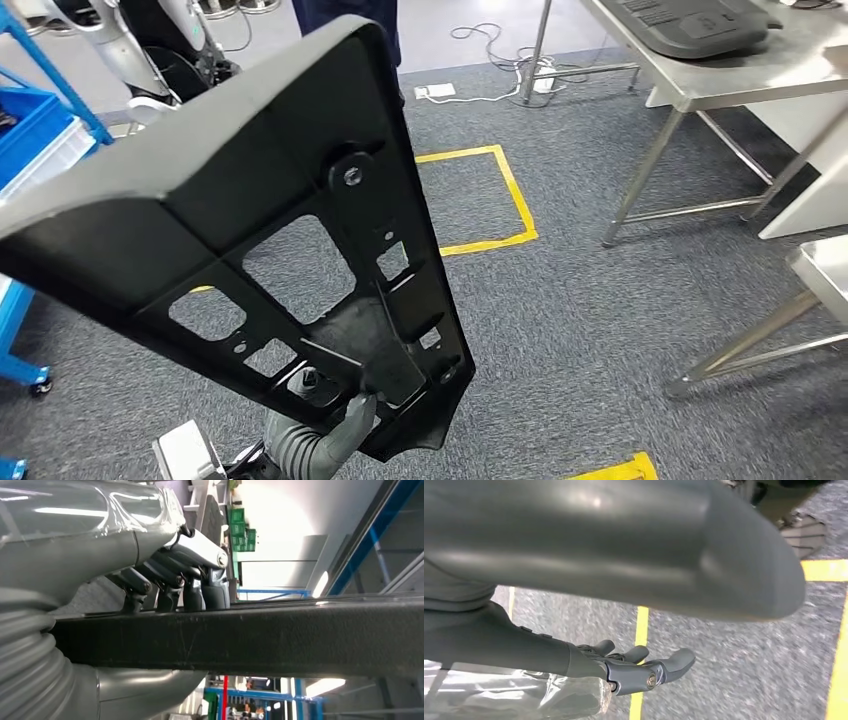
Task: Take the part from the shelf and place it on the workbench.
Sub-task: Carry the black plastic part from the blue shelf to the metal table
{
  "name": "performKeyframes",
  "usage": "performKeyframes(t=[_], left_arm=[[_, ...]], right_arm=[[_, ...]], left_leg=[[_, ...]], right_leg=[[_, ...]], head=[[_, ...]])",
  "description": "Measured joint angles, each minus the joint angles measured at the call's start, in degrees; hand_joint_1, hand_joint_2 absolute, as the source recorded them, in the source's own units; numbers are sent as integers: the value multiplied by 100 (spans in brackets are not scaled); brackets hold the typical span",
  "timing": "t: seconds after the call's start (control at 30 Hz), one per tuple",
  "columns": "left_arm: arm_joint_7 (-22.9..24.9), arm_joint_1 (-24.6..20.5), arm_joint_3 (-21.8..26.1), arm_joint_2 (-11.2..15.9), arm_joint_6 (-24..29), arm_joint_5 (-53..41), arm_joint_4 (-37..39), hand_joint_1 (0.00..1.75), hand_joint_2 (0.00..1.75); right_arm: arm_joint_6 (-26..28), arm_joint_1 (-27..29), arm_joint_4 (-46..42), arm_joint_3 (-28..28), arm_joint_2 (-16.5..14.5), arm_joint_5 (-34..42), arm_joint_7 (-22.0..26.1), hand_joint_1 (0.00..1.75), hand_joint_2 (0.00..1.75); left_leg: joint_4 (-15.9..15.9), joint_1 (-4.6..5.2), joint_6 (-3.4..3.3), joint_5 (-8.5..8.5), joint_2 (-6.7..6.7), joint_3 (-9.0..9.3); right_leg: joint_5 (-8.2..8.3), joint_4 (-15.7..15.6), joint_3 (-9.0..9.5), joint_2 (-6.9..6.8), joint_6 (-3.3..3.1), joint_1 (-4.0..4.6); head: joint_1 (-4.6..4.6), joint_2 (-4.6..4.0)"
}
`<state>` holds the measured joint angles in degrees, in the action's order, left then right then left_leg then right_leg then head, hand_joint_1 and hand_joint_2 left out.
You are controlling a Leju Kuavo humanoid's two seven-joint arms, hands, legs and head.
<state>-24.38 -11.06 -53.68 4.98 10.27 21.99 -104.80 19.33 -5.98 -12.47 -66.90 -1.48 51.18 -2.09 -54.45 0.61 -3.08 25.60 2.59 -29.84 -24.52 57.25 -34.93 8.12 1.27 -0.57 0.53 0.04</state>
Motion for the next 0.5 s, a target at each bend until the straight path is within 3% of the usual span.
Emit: performKeyframes(t=[0.03,0.1,0.17,0.2,0.23,0.27,0.33,0.4,0.5], left_arm=[[0,-8,-3,-6,4,0,0,175,175],[4,-16,-7,-12,15,1,0,175,175],[8,-14,-11,-13,22,1,0,175,175],[9,-12,-14,-13,25,1,0,175,175],[10,-12,-17,-13,27,1,0,175,175],[10,-13,-20,-13,29,1,0,175,175],[12,-17,-22,-13,35,2,0,175,175],[22,-24,-28,-13,41,2,0,175,175],[35,-43,-40,-13,42,9,0,175,175]], right_arm=[[-1,6,1,0,3,10,-8,0,0],[-1,-1,1,0,6,27,-10,0,0],[-1,-6,1,0,7,31,-10,0,0],[-1,-4,1,0,8,32,-10,0,0],[-1,1,2,0,9,32,-10,0,0],[-1,4,2,0,11,32,-9,0,0],[1,-6,3,0,10,32,-4,0,0],[4,-26,3,1,4,35,7,0,0],[8,-18,3,3,4,61,6,0,0]], left_leg=[[36,-13,-11,-24,-77,14],[76,-23,-32,-48,-240,28],[76,-35,-39,-45,-419,21],[75,-50,-33,-40,-502,21],[72,-70,-20,-31,-576,23],[61,-92,3,-16,-643,27],[-2,-107,91,44,-752,32],[-57,-91,176,97,-846,37],[-65,-124,257,137,-936,75]], right_leg=[[-97,134,-69,-134,22,18],[-466,742,-348,-514,65,44],[-779,1471,-677,-689,126,8],[-796,1622,-738,-717,160,-21],[-708,1540,-682,-741,198,-54],[-537,1229,-509,-798,242,-89],[-216,397,-51,-1061,322,-131],[-114,-16,158,-1200,297,-124],[-108,-37,133,-1017,160,-88]], head=[[6,0],[19,0],[26,0],[26,0],[26,0],[26,0],[30,0],[21,0],[7,0]])
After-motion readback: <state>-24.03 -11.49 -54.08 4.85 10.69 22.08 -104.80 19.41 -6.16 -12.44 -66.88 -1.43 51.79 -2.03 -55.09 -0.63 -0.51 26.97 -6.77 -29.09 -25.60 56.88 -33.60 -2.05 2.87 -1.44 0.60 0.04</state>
